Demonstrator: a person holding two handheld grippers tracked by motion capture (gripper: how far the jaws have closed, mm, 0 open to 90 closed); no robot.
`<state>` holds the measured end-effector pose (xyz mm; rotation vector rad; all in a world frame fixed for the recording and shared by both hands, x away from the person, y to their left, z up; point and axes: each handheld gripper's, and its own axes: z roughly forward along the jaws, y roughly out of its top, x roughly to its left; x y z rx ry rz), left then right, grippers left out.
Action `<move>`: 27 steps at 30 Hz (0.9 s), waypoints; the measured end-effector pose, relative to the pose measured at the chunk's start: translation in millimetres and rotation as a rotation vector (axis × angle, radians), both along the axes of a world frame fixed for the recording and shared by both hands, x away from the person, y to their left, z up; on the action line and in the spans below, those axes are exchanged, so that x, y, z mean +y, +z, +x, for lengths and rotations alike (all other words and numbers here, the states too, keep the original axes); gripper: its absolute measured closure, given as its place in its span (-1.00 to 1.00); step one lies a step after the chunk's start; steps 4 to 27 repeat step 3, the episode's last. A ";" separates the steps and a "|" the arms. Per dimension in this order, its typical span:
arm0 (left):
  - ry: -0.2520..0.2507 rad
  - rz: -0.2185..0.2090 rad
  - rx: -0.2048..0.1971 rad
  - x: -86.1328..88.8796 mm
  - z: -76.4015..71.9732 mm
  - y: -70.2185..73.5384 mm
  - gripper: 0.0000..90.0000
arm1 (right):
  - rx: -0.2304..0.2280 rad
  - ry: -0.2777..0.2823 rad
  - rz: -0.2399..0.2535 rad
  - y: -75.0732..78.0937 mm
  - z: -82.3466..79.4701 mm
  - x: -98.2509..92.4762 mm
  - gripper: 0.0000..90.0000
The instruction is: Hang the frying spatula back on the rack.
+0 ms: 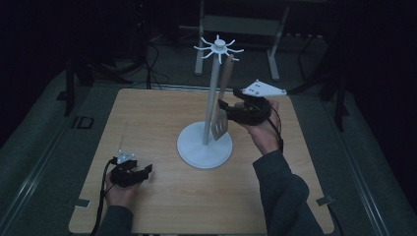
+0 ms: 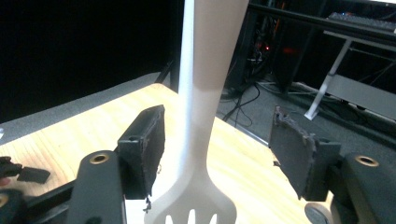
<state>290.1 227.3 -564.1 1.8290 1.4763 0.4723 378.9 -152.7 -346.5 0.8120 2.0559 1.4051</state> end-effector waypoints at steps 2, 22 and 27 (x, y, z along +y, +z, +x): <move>-0.001 0.002 0.002 -0.1 0.1 -0.2 -0.25 | 0.010 -0.007 0.001 -4.5 -2.3 -5.0 -0.26; -0.001 0.001 0.002 -0.1 0.1 -0.2 -0.25 | 0.012 -0.010 0.000 -6.5 -3.6 -7.3 -0.27; -0.001 0.001 0.002 -0.1 0.1 -0.2 -0.25 | 0.012 -0.010 0.000 -6.5 -3.6 -7.3 -0.27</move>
